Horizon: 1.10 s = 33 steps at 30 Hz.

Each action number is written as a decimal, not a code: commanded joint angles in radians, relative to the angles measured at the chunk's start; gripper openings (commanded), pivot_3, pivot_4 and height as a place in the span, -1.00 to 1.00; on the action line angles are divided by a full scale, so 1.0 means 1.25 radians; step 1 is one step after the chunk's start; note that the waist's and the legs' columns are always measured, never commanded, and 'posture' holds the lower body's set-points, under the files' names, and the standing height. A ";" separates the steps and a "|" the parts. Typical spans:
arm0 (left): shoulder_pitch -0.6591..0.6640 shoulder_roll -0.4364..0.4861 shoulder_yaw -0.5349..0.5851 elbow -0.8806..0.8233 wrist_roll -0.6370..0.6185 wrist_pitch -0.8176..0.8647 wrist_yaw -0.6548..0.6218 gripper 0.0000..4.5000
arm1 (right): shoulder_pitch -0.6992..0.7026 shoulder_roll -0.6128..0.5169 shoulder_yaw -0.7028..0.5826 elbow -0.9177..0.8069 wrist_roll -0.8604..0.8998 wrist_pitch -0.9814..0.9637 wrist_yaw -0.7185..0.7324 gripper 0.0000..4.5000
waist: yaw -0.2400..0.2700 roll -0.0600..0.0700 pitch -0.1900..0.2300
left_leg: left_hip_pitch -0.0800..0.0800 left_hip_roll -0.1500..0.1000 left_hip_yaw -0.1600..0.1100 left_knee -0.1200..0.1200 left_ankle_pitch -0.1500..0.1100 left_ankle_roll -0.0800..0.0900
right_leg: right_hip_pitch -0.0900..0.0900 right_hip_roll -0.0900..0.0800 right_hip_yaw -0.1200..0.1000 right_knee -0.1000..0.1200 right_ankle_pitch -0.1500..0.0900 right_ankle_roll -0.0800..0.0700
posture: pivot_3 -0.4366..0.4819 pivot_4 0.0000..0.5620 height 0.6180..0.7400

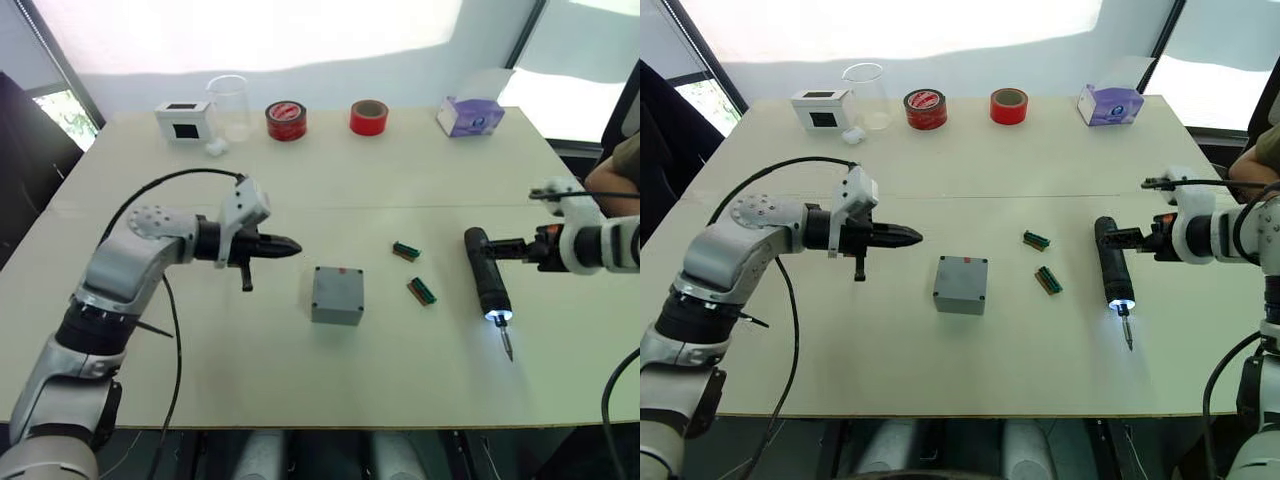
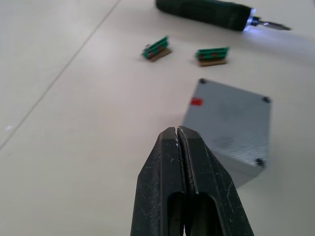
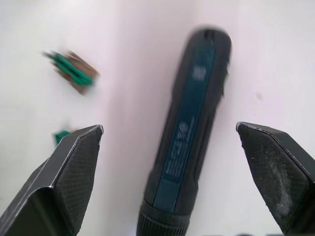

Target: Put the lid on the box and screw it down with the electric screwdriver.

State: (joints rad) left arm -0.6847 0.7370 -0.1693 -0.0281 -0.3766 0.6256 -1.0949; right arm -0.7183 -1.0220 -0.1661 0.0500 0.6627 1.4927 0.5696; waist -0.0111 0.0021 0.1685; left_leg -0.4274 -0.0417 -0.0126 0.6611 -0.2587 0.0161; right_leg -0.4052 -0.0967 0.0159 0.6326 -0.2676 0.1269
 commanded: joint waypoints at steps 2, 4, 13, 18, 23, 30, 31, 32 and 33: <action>0.008 -0.003 -0.010 0.028 0.039 -0.048 -0.007 -1.00 | 0.066 0.006 0.030 -0.247 0.044 -0.135 0.100 0.99 | 0.001 0.000 0.000 | 0.000 0.000 0.000 0.000 0.000 0.000 | 0.000 0.000 0.000 0.000 0.000 0.000 | -0.05 -0.47 1.00; 0.017 -0.011 -0.029 0.027 0.054 -0.056 -0.012 -1.00 | 0.123 0.000 0.096 -0.358 0.027 -0.210 0.139 0.99 | 0.001 0.000 0.000 | 0.000 0.000 0.000 0.000 0.000 0.000 | 0.000 0.000 0.000 0.000 0.000 0.000 | -0.05 -0.47 1.00; 0.047 -0.054 -0.094 0.000 0.102 -0.068 -0.013 -1.00 | 0.238 0.042 0.302 -0.514 -0.061 -0.360 0.175 0.99 | 0.001 -0.001 0.000 | 0.000 0.000 0.000 0.002 0.000 0.000 | 0.000 0.000 0.000 0.001 0.000 0.000 | -0.05 -0.47 1.00; 0.040 -0.106 -0.133 0.016 0.120 -0.075 -0.013 -1.00 | 0.225 0.117 0.353 -0.497 -0.083 -0.367 0.162 0.99 | 0.002 -0.001 0.000 | 0.000 0.000 -0.001 0.002 0.000 0.000 | 0.000 0.000 0.000 0.001 0.000 0.000 | -0.05 -0.47 1.00; 0.006 -0.177 -0.144 0.115 0.143 -0.114 -0.001 -1.00 | 0.218 0.138 0.380 -0.485 -0.095 -0.365 0.178 0.99 | 0.008 -0.002 0.000 | 0.000 0.000 -0.001 0.003 0.000 0.000 | 0.000 0.000 0.000 0.002 0.000 0.000 | -0.05 -0.47 1.00; -0.057 -0.247 -0.149 0.240 0.183 -0.190 -0.001 -1.00 | 0.230 0.164 0.364 -0.519 -0.047 -0.333 0.204 0.99 | 0.019 -0.002 0.000 | 0.000 -0.001 -0.001 0.003 0.000 0.000 | 0.000 0.000 0.000 0.002 0.000 0.000 | -0.05 -0.47 1.00; -0.062 -0.248 -0.150 0.248 0.193 -0.199 -0.001 -1.00 | 0.232 0.166 0.356 -0.526 -0.042 -0.327 0.201 0.99 | 0.019 -0.002 0.000 | 0.000 -0.001 -0.001 0.003 0.000 0.000 | 0.000 0.000 0.000 0.002 0.000 0.000 | -0.05 -0.47 1.00; -0.066 -0.243 -0.149 0.253 0.202 -0.205 -0.001 -1.00 | 0.236 0.160 0.346 -0.532 -0.042 -0.323 0.198 0.99 | 0.018 -0.002 0.000 | 0.000 -0.001 -0.001 0.004 0.000 0.000 | 0.000 0.000 0.000 0.002 0.000 0.000 | -0.05 -0.47 1.00; -0.067 -0.239 -0.148 0.257 0.209 -0.211 -0.002 -1.00 | 0.238 0.157 0.340 -0.534 -0.043 -0.321 0.195 0.99 | 0.018 -0.002 0.000 | 0.000 -0.001 -0.001 0.004 0.000 0.000 | 0.000 0.000 0.000 0.002 0.000 0.000 | -0.05 -0.47 1.00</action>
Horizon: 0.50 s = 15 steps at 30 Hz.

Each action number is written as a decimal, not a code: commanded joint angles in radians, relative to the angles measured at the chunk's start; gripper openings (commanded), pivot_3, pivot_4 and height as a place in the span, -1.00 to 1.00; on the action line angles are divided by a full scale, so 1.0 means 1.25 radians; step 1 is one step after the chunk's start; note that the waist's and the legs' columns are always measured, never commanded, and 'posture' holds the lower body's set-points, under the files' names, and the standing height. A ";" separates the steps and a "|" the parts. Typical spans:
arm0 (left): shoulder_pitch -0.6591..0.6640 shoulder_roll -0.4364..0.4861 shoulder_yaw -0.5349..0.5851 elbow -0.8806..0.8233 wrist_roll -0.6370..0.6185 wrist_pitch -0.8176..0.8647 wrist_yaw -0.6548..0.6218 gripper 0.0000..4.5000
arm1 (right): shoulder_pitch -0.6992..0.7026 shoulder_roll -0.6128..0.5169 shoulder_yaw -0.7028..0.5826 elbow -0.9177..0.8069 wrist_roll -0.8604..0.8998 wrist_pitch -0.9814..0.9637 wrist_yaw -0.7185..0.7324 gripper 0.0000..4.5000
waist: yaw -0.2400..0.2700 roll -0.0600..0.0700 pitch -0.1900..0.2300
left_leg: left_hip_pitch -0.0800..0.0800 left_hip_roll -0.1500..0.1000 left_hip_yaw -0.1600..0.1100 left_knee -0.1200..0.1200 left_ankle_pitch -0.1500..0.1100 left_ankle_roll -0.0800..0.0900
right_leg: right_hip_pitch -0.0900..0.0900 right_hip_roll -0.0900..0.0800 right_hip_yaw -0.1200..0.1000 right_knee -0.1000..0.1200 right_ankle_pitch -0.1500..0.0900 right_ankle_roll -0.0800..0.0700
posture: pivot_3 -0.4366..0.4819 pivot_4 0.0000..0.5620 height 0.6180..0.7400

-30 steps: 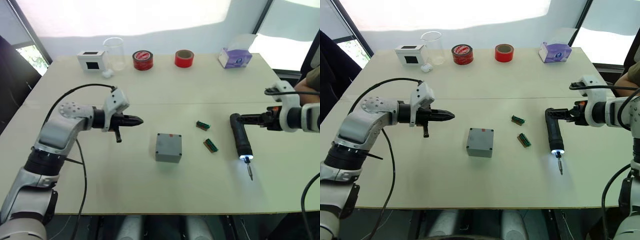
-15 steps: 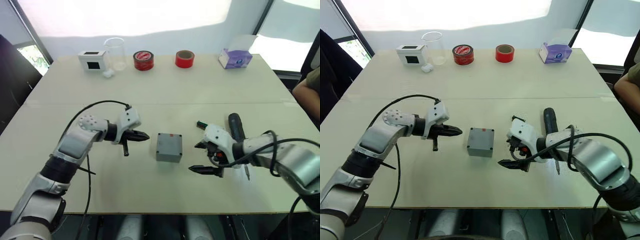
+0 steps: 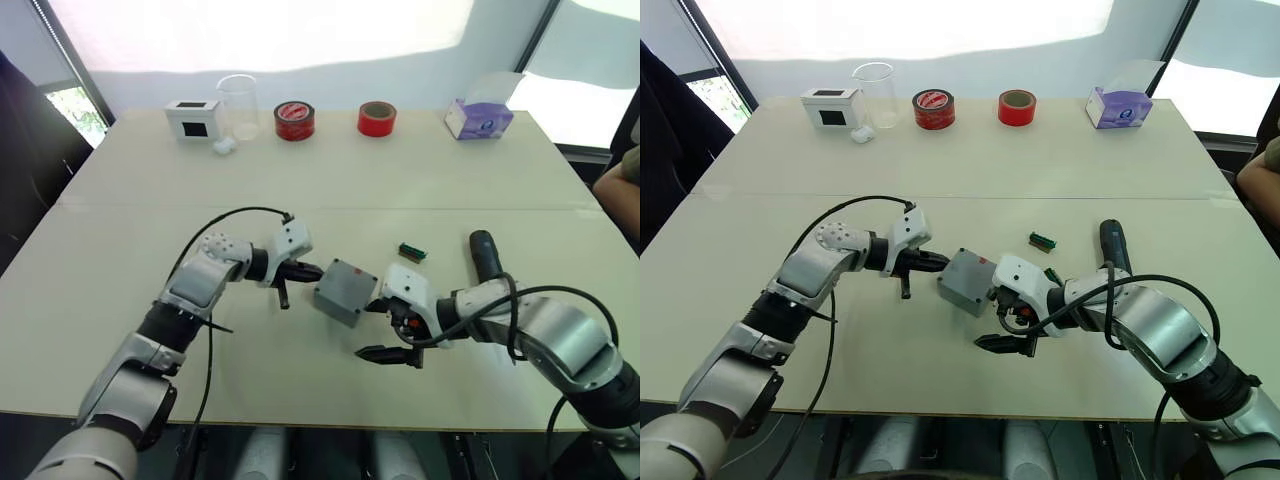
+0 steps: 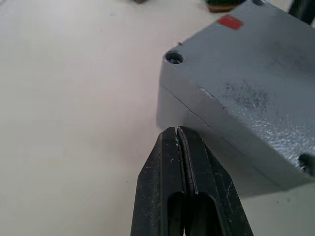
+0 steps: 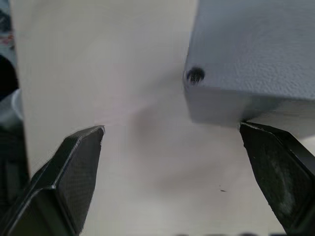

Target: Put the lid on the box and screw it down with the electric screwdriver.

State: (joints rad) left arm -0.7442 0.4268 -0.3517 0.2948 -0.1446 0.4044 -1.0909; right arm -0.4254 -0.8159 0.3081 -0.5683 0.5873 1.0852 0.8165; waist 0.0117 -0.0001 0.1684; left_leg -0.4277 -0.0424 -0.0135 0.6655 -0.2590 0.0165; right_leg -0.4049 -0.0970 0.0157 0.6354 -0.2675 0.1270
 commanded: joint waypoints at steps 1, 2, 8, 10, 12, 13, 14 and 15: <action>-0.019 0.016 -0.001 0.002 0.031 -0.038 -0.007 -1.00 | 0.007 -0.019 -0.044 -0.042 0.012 0.003 -0.002 0.99 | 0.000 0.000 0.000 | 0.000 0.000 0.000 0.000 0.000 0.000 | 0.000 0.000 0.000 0.000 0.000 0.000 | -0.05 -0.47 1.00; -0.010 0.042 -0.002 -0.008 0.042 -0.044 -0.016 -1.00 | 0.014 -0.048 -0.053 -0.039 -0.002 -0.010 0.008 0.99 | 0.000 0.000 0.000 | 0.000 0.000 0.000 0.000 0.000 0.000 | 0.000 0.000 0.000 0.000 0.000 0.000 | -0.05 -0.47 1.00; 0.055 0.123 0.026 -0.106 0.020 -0.009 -0.055 -1.00 | 0.020 -0.133 -0.050 0.016 -0.084 -0.091 0.028 0.99 | -0.004 0.000 0.000 | 0.000 0.000 0.000 -0.001 0.000 0.000 | -0.001 0.000 0.000 0.000 0.000 0.000 | -0.05 -0.47 1.00; 0.107 0.150 0.050 -0.164 -0.018 0.035 -0.075 -1.00 | -0.004 -0.121 -0.032 0.073 -0.128 -0.137 0.025 0.99 | -0.002 0.000 0.000 | 0.000 0.000 0.000 0.000 0.000 0.000 | -0.001 0.000 0.000 0.000 0.000 0.000 | -0.05 -0.47 1.00; 0.143 0.171 0.057 -0.205 -0.030 0.060 -0.084 -1.00 | -0.023 -0.104 -0.012 0.115 -0.164 -0.175 0.024 0.99 | -0.004 0.000 0.000 | 0.000 0.000 0.000 0.000 0.000 0.000 | 0.000 0.000 0.000 0.000 0.000 0.000 | -0.05 -0.47 1.00; 0.154 0.173 0.056 -0.228 -0.037 0.074 -0.083 -1.00 | -0.033 -0.091 -0.002 0.129 -0.174 -0.191 0.031 0.99 | -0.004 0.000 0.000 | 0.000 0.000 0.000 0.000 0.000 0.000 | -0.001 0.000 0.001 0.000 0.000 0.000 | -0.05 -0.47 1.00; 0.162 0.170 0.053 -0.248 -0.042 0.087 -0.077 -1.00 | -0.040 -0.080 0.006 0.140 -0.179 -0.204 0.039 0.99 | -0.002 0.000 0.000 | 0.000 0.000 0.000 0.000 0.000 0.000 | -0.001 0.000 0.001 0.000 0.000 0.000 | -0.05 -0.47 1.00; 0.168 0.168 0.052 -0.262 -0.045 0.097 -0.073 -1.00 | -0.045 -0.071 0.011 0.147 -0.184 -0.214 0.046 0.99 | -0.001 0.000 0.000 | 0.000 0.000 0.000 0.000 0.000 0.000 | -0.001 0.000 0.000 0.001 0.000 0.000 | -0.05 -0.47 1.00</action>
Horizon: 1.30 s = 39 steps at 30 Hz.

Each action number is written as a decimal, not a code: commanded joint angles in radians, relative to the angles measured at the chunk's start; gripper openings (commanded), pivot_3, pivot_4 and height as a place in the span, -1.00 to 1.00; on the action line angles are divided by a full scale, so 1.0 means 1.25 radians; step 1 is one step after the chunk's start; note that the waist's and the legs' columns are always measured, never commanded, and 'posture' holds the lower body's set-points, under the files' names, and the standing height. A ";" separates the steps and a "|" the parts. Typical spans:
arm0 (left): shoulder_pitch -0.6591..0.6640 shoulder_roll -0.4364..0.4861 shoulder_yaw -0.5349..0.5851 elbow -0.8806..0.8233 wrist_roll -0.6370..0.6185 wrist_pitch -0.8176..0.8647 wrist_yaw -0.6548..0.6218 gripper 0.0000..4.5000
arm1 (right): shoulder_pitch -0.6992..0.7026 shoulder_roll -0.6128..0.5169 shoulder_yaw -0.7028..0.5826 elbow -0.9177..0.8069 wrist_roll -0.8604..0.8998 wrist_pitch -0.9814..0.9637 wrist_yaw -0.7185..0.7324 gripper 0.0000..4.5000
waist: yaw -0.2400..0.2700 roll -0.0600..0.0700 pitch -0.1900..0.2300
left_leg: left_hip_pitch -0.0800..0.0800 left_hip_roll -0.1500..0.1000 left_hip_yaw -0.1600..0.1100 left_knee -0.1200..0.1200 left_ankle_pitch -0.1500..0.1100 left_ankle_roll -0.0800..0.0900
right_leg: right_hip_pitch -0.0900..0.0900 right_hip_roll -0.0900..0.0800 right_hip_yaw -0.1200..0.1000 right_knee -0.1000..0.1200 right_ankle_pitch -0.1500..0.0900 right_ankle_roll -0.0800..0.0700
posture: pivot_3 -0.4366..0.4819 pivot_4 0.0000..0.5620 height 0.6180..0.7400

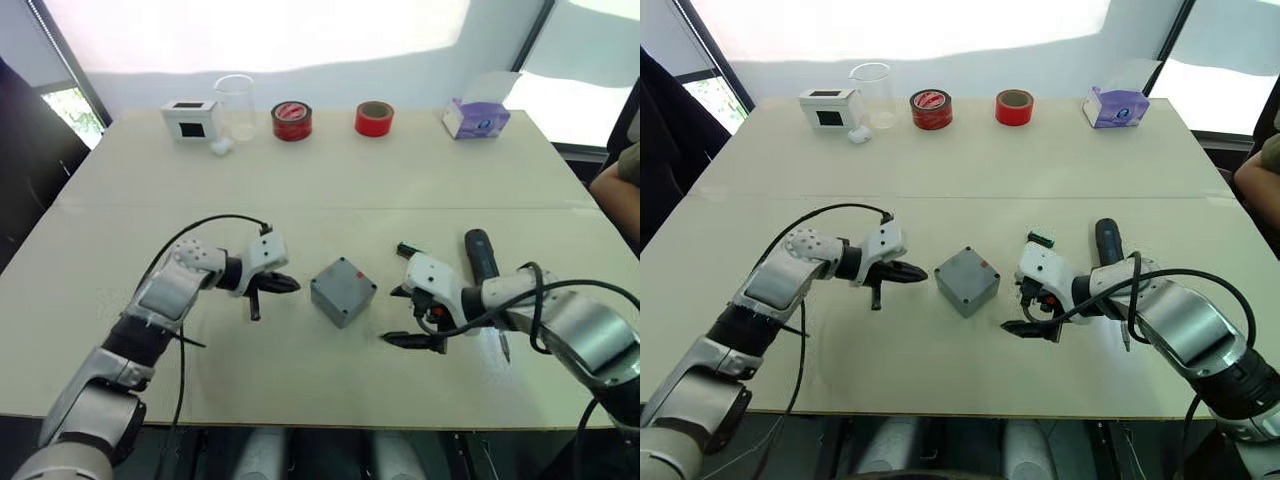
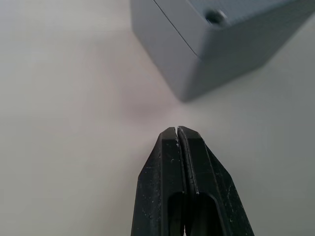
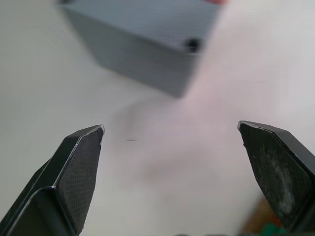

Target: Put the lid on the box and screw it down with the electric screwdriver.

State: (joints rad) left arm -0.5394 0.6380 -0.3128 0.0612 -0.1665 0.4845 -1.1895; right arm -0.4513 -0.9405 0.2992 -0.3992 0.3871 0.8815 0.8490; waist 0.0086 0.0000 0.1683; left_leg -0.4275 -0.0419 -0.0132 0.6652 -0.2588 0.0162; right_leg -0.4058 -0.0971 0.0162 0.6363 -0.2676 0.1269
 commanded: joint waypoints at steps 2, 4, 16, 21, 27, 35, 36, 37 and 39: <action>0.020 -0.015 0.010 -0.108 -0.032 0.049 0.017 -1.00 | -0.037 0.043 0.039 0.022 -0.044 -0.068 0.038 0.99 | 0.005 0.000 0.000 | 0.000 0.000 0.000 0.000 0.000 0.000 | 0.000 0.000 0.000 0.000 0.000 0.000 | -0.05 -0.47 1.00; 0.028 -0.028 0.001 -0.123 -0.030 0.059 0.029 -1.00 | -0.043 0.055 0.049 0.022 -0.049 -0.072 0.052 0.99 | 0.004 0.000 0.000 | 0.000 0.000 0.000 0.000 0.000 0.000 | 0.001 0.000 0.000 0.000 0.000 0.000 | -0.05 -0.47 1.00; 0.004 -0.070 -0.001 -0.087 -0.010 0.038 0.097 -1.00 | 0.003 0.076 0.019 -0.083 0.021 0.015 0.091 0.99 | 0.003 0.000 0.000 | 0.000 0.000 0.000 0.001 0.000 0.000 | 0.000 0.000 0.000 0.001 0.000 0.000 | -0.05 -0.47 1.00; -0.004 -0.075 -0.003 -0.074 -0.005 0.023 0.106 -1.00 | 0.011 0.088 0.011 -0.098 0.027 0.036 0.079 0.99 | 0.003 0.000 0.000 | 0.000 0.000 0.000 0.001 0.000 0.000 | 0.000 0.000 0.000 0.001 0.000 0.000 | -0.05 -0.47 1.00; -0.009 -0.078 -0.007 -0.069 -0.002 0.017 0.103 -1.00 | 0.011 0.089 0.006 -0.097 0.025 0.041 0.075 0.99 | 0.003 0.000 0.000 | 0.000 0.000 0.000 0.000 0.000 0.000 | 0.000 0.000 0.000 0.001 0.000 0.000 | -0.05 -0.47 1.00; -0.018 -0.095 -0.009 -0.057 0.011 0.008 0.116 -1.00 | 0.005 0.098 0.009 -0.093 0.027 0.048 0.074 0.99 | 0.003 0.000 0.000 | 0.000 0.000 0.000 0.001 0.000 0.000 | 0.000 0.000 0.000 0.001 0.000 0.000 | -0.05 -0.47 1.00; -0.020 -0.095 -0.011 -0.054 0.013 0.005 0.115 -1.00 | 0.004 0.100 0.009 -0.091 0.027 0.048 0.074 0.99 | 0.003 0.000 0.000 | 0.000 0.000 0.000 0.001 0.000 0.000 | 0.000 0.000 0.000 0.001 0.000 0.000 | -0.05 -0.47 1.00; -0.021 -0.096 -0.012 -0.052 0.015 0.003 0.114 -1.00 | 0.003 0.101 0.009 -0.089 0.026 0.048 0.074 0.99 | 0.003 0.000 0.000 | 0.000 0.000 0.000 0.001 0.000 0.000 | 0.000 0.000 0.000 0.001 0.000 0.000 | -0.05 -0.47 1.00; -0.022 -0.096 -0.013 -0.050 0.015 0.002 0.113 -1.00 | 0.001 0.100 0.013 -0.086 0.020 0.045 0.076 0.99 | 0.002 0.000 0.000 | 0.000 0.000 0.000 0.000 0.000 0.000 | 0.000 0.000 0.000 0.001 0.000 0.000 | -0.05 -0.47 1.00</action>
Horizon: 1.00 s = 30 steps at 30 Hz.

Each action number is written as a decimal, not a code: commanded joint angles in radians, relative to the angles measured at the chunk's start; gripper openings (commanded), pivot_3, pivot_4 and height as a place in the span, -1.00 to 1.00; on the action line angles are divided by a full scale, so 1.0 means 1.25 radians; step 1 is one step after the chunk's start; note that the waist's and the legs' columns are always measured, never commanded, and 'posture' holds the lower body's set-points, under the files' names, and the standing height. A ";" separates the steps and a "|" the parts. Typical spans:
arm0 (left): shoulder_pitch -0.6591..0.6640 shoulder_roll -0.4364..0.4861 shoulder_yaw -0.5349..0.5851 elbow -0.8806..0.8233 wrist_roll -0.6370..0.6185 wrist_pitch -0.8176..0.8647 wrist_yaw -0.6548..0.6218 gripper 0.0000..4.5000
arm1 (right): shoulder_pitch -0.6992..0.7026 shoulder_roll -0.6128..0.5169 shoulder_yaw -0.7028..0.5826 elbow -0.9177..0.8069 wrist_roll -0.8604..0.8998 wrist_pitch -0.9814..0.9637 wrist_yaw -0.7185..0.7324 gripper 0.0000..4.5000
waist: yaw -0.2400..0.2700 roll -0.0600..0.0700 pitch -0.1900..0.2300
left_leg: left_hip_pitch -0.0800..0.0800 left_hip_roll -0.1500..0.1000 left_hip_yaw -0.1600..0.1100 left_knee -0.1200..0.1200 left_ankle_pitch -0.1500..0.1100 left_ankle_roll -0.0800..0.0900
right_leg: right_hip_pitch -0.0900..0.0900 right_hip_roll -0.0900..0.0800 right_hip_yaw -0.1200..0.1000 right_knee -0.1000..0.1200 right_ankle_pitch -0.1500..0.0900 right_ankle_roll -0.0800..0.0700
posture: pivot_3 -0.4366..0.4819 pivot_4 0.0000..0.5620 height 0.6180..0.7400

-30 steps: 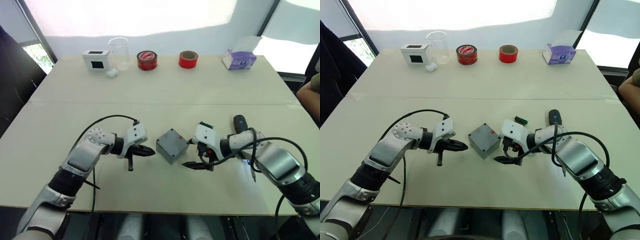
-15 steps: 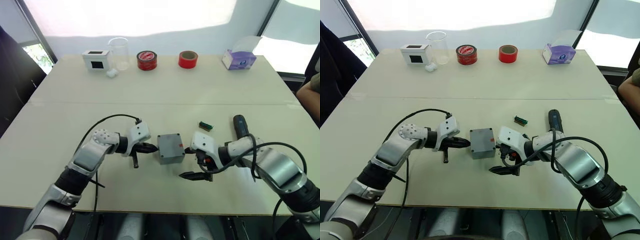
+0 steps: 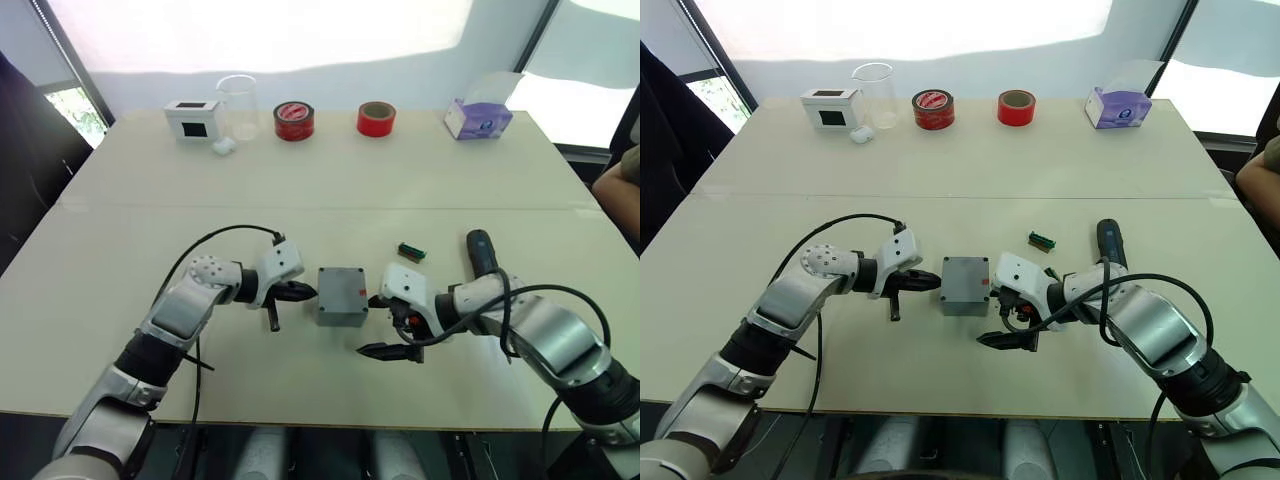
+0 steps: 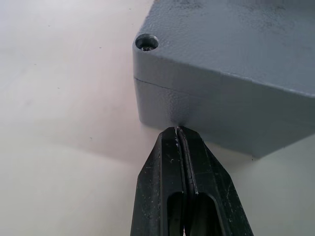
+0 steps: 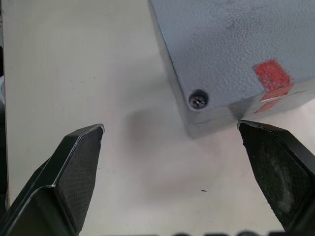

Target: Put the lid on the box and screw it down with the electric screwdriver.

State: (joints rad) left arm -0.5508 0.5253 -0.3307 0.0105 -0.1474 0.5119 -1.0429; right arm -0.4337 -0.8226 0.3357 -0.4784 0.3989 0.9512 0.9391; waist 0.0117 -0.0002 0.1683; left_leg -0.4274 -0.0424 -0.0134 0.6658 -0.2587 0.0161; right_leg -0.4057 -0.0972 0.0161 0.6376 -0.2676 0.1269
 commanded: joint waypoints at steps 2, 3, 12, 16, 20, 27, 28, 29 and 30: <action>-0.011 -0.002 0.004 -0.012 -0.001 -0.018 -0.006 -1.00 | -0.015 0.001 -0.018 -0.018 0.006 -0.014 0.005 0.99 | 0.000 0.000 0.000 | 0.000 0.000 0.000 0.000 0.000 0.000 | 0.000 0.000 0.000 0.000 0.000 0.000 | -0.05 -0.47 1.00; -0.011 0.000 0.005 -0.014 -0.002 -0.017 -0.008 -1.00 | -0.016 -0.001 -0.019 -0.017 0.005 -0.016 0.006 0.99 | 0.000 0.000 0.000 | 0.000 0.000 0.000 0.000 0.000 0.000 | 0.000 0.000 0.000 0.000 0.000 0.000 | -0.05 -0.47 1.00; -0.030 0.073 0.152 -0.072 -0.156 0.115 -0.064 -1.00 | -0.056 -0.024 -0.282 0.185 0.068 -0.026 -0.004 0.99 | 0.001 0.000 0.000 | 0.000 0.000 0.000 0.000 0.000 0.000 | 0.000 0.000 0.000 0.000 0.000 0.000 | -0.05 -0.47 1.00; -0.065 0.051 0.197 -0.101 -0.231 0.169 -0.056 -1.00 | -0.072 0.067 -0.312 0.352 0.012 -0.153 -0.087 0.99 | -0.001 -0.002 -0.001 | 0.000 0.000 -0.001 0.000 0.000 0.000 | 0.001 0.000 0.000 0.000 0.000 0.000 | -0.05 -0.47 1.00; -0.085 0.035 0.196 -0.130 -0.256 0.198 -0.038 -1.00 | -0.081 0.130 -0.293 0.478 -0.053 -0.263 -0.133 0.99 | -0.003 -0.002 -0.001 | 0.001 0.000 0.001 0.000 0.001 -0.002 | 0.000 0.000 0.001 0.001 0.000 0.000 | -0.05 -0.47 1.00; -0.083 0.047 0.162 -0.148 -0.233 0.183 -0.020 -1.00 | -0.107 0.180 -0.282 0.578 -0.099 -0.351 -0.165 0.74 | -0.008 -0.002 -0.001 | 0.001 0.000 0.002 -0.001 0.002 -0.003 | -0.002 0.000 0.002 0.003 0.000 0.000 | -0.05 -0.47 1.00; -0.083 0.047 0.162 -0.149 -0.235 0.183 -0.017 -1.00 | -0.109 0.184 -0.282 0.586 -0.103 -0.358 -0.166 0.58 | -0.007 -0.002 -0.001 | 0.001 0.000 0.002 -0.001 0.002 -0.003 | -0.002 0.000 0.002 0.004 0.000 0.000 | -0.05 -0.47 1.00; -0.084 0.048 0.161 -0.149 -0.237 0.184 -0.015 -1.00 | -0.109 0.187 -0.283 0.589 -0.102 -0.359 -0.162 0.42 | -0.006 -0.002 -0.001 | 0.001 0.000 0.002 -0.001 0.002 -0.003 | -0.002 0.000 0.002 0.004 0.000 0.000 | -0.05 -0.47 1.00; -0.084 0.050 0.161 -0.149 -0.238 0.183 -0.015 -1.00 | -0.109 0.189 -0.283 0.591 -0.103 -0.362 -0.160 0.24 | -0.006 -0.002 -0.001 | 0.001 0.000 0.002 -0.001 0.002 -0.003 | -0.002 0.000 0.002 0.006 0.000 0.000 | -0.05 -0.47 1.00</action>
State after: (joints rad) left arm -0.6419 0.5780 -0.1397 -0.1404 -0.4397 0.7559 -1.0650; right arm -0.5549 -0.5881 -0.0051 0.2677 0.2757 0.5215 0.7368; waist 0.0042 -0.0026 0.1675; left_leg -0.4264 -0.0427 -0.0109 0.6651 -0.2564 0.0119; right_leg -0.4080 -0.0967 0.0187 0.6451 -0.2677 0.1267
